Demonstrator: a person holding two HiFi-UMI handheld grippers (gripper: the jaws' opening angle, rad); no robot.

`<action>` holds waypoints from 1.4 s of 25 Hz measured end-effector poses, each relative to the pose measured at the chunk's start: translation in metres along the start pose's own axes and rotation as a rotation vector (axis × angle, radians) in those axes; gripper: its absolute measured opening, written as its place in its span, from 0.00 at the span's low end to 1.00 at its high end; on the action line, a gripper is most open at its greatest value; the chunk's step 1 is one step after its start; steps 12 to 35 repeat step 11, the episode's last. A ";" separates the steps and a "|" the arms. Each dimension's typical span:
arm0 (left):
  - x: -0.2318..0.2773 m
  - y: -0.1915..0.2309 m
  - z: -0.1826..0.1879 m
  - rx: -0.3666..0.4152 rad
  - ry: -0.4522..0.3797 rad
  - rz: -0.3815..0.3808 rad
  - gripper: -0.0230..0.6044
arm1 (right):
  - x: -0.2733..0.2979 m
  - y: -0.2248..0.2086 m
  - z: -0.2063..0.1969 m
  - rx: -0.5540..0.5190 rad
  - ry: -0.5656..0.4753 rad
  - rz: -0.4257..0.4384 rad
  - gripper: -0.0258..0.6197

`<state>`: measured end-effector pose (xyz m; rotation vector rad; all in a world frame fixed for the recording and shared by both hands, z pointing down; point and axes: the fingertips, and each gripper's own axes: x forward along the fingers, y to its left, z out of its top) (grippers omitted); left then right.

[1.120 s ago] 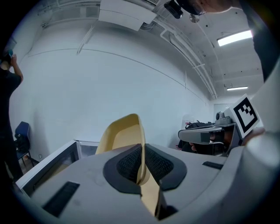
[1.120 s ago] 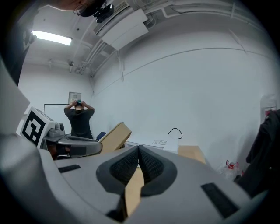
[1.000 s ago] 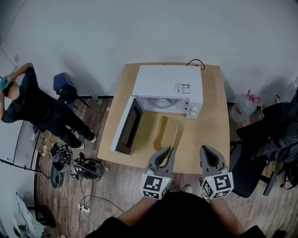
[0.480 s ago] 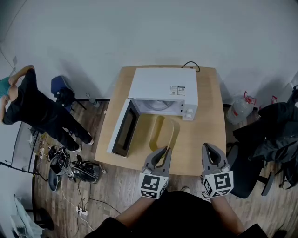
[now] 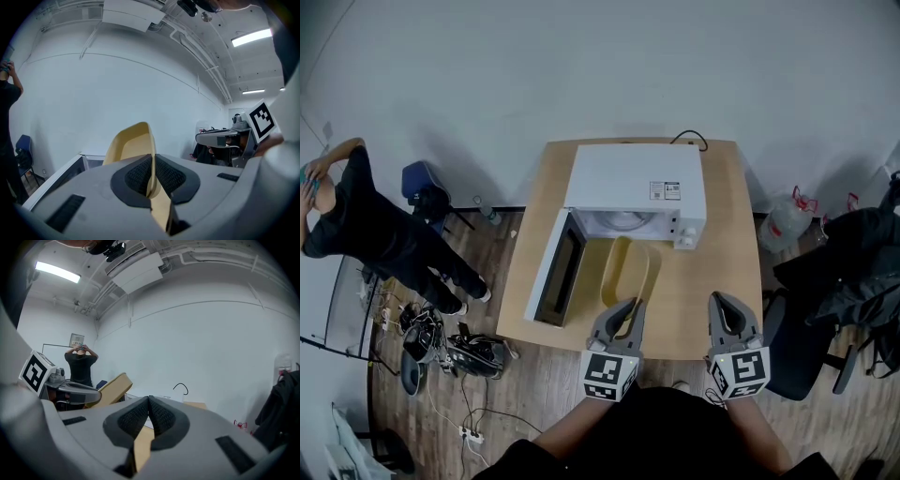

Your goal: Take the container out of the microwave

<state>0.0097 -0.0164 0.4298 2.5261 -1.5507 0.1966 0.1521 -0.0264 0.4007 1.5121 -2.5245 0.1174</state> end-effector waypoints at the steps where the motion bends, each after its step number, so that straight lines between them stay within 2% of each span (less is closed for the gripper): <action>1: 0.001 0.003 -0.001 0.005 0.002 -0.003 0.08 | 0.003 0.002 0.000 -0.004 0.001 0.001 0.13; 11: 0.016 0.033 -0.009 0.018 0.020 -0.026 0.08 | 0.029 0.015 0.007 -0.023 0.001 -0.010 0.13; 35: 0.016 0.033 -0.009 0.018 0.020 -0.026 0.08 | 0.029 0.015 0.007 -0.023 0.001 -0.010 0.13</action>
